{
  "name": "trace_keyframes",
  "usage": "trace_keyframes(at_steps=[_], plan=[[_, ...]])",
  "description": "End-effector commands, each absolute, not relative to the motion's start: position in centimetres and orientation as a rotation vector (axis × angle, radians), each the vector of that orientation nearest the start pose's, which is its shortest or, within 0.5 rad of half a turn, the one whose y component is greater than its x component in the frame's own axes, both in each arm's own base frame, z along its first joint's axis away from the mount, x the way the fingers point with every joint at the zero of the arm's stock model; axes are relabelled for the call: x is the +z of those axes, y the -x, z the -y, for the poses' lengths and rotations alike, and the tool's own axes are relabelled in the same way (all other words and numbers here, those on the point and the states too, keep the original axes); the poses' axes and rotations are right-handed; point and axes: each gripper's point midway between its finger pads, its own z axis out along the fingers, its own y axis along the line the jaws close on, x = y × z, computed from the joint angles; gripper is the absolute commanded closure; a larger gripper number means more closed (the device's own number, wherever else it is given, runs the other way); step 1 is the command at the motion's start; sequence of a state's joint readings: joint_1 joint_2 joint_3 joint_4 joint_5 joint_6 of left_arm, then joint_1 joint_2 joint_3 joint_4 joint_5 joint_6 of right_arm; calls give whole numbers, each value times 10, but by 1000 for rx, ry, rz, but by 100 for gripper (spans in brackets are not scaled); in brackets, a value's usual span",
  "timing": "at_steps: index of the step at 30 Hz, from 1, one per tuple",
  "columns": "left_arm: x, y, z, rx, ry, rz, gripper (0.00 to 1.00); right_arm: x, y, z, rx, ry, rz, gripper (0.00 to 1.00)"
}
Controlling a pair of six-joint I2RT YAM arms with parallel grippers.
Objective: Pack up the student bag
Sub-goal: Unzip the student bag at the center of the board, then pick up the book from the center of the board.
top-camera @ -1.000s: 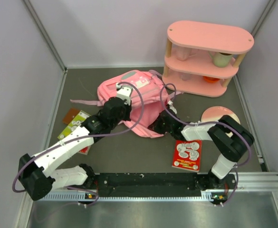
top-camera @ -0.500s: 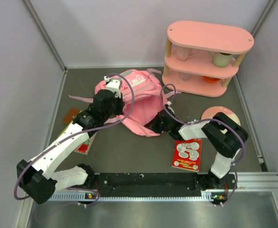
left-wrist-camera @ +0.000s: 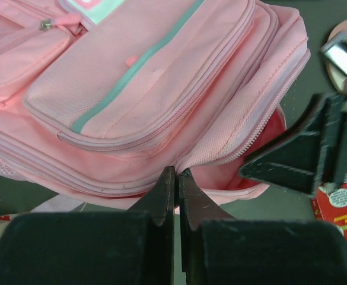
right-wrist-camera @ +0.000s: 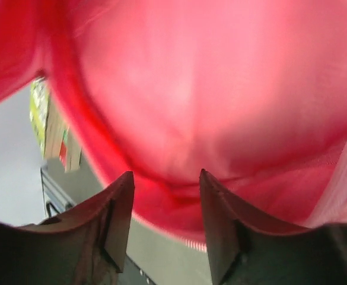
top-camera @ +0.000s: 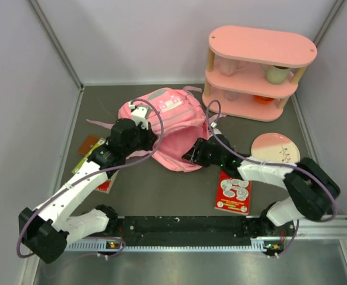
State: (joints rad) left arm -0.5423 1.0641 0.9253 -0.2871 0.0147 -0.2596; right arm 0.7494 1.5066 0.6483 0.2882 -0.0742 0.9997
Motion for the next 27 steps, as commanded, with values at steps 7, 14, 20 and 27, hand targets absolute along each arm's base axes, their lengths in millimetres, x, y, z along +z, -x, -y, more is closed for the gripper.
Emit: trace_keyframes(at_steps=[7, 14, 20, 27], plan=[[232, -270, 187, -615, -310, -1910, 100, 138, -227, -243, 864, -190, -2276, 36], [214, -242, 184, -660, -363, -1993, 98, 121, -216, -160, 568, -500, -2273, 17], [229, -232, 189, -744, -318, -1986, 32, 96, -224, -111, 497, -752, -2340, 13], [287, -240, 205, -818, -346, -1833, 13, 80, -218, -72, 418, -887, -2382, 11]])
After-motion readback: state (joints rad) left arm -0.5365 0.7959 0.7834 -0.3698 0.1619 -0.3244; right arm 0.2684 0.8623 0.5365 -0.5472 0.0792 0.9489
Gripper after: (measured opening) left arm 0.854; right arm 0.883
